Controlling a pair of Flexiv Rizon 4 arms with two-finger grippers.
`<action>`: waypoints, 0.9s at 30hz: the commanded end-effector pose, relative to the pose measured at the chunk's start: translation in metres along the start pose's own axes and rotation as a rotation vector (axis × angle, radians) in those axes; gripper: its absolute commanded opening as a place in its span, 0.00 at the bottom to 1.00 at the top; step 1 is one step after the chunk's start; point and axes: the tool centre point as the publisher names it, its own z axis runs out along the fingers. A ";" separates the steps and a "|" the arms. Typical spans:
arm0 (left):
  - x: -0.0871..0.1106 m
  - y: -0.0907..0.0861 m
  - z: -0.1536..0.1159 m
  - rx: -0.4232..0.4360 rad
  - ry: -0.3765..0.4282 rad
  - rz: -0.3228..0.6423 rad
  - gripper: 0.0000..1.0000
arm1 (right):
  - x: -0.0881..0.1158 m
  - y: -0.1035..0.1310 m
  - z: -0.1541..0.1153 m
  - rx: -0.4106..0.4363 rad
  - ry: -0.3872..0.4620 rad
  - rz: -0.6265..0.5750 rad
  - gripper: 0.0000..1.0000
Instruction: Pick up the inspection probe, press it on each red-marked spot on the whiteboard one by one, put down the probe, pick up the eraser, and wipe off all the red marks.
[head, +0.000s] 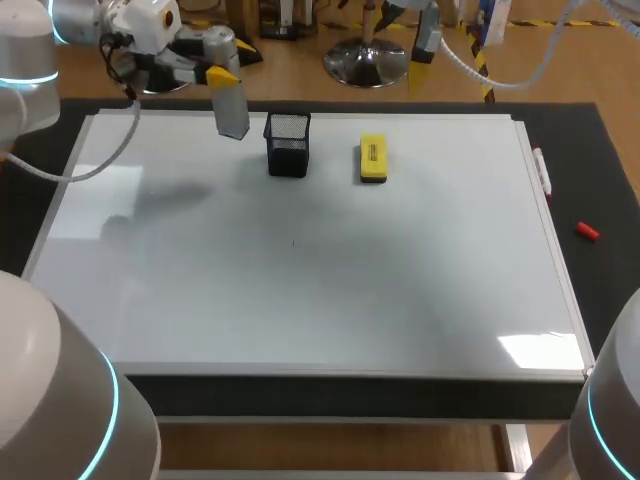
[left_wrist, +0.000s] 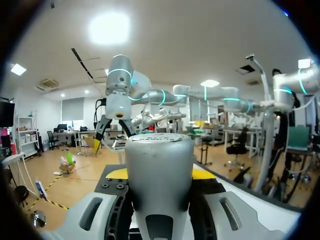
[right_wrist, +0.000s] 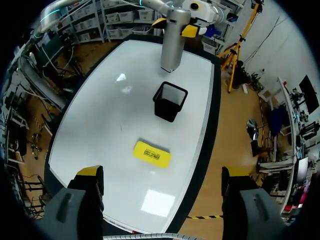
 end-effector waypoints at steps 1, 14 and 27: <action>-0.003 -0.008 0.011 -0.021 -0.319 0.006 0.00 | -0.001 0.000 -0.001 0.004 0.004 -0.001 1.00; -0.031 0.000 0.040 0.023 -0.349 0.026 0.00 | -0.001 0.000 -0.001 0.004 0.004 -0.001 1.00; -0.051 0.013 0.060 0.036 -0.348 0.040 0.00 | -0.001 0.000 -0.001 0.004 0.004 -0.001 1.00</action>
